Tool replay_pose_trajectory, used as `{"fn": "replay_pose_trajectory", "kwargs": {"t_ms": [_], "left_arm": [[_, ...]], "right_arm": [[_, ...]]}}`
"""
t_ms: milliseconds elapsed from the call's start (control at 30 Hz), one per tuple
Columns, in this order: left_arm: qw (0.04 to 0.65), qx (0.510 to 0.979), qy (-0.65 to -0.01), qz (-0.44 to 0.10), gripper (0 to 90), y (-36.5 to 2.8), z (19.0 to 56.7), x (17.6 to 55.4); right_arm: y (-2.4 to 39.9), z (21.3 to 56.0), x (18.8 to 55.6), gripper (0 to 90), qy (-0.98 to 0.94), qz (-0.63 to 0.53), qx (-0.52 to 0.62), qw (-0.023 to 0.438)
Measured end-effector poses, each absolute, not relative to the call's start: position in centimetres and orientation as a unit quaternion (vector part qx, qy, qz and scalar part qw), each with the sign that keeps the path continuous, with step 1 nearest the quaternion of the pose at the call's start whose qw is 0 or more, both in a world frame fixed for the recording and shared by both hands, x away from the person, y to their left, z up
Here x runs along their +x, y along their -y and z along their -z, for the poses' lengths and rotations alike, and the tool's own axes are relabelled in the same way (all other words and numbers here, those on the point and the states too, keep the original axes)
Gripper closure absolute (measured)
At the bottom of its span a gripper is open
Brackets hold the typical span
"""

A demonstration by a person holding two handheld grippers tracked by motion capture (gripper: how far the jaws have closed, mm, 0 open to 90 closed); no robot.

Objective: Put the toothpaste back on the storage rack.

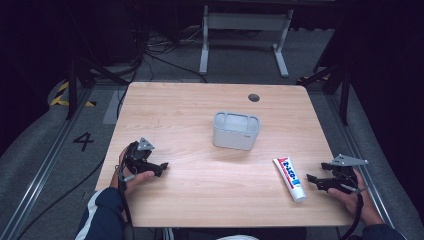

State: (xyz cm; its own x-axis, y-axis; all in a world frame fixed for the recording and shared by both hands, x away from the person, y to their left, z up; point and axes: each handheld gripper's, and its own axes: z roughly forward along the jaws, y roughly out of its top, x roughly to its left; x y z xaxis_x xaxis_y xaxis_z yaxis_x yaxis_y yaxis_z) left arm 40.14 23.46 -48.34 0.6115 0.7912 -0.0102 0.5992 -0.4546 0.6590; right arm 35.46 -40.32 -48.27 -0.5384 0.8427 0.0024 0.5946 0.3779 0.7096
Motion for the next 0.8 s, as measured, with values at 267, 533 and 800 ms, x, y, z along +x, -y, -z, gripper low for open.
{"fn": "replay_pose_trajectory", "kwargs": {"t_ms": [267, 533, 800], "left_arm": [[0.318, 0.839, -0.414, -0.151, 0.1, -23.46, 48.34, 40.14], [0.318, 0.839, -0.414, -0.151, 0.1, -23.46, 48.33, 40.14], [0.318, 0.839, -0.414, -0.151, 0.1, -23.46, 48.34, 40.14]], "right_arm": [[39.89, 48.01, 35.18, 19.9, -0.815, -0.335, 0.438, 0.178], [39.75, 47.61, 34.96, 20.8, -0.813, -0.338, 0.437, 0.184], [39.81, 47.42, 34.90, 21.3, -0.813, -0.338, 0.436, 0.186]]}}
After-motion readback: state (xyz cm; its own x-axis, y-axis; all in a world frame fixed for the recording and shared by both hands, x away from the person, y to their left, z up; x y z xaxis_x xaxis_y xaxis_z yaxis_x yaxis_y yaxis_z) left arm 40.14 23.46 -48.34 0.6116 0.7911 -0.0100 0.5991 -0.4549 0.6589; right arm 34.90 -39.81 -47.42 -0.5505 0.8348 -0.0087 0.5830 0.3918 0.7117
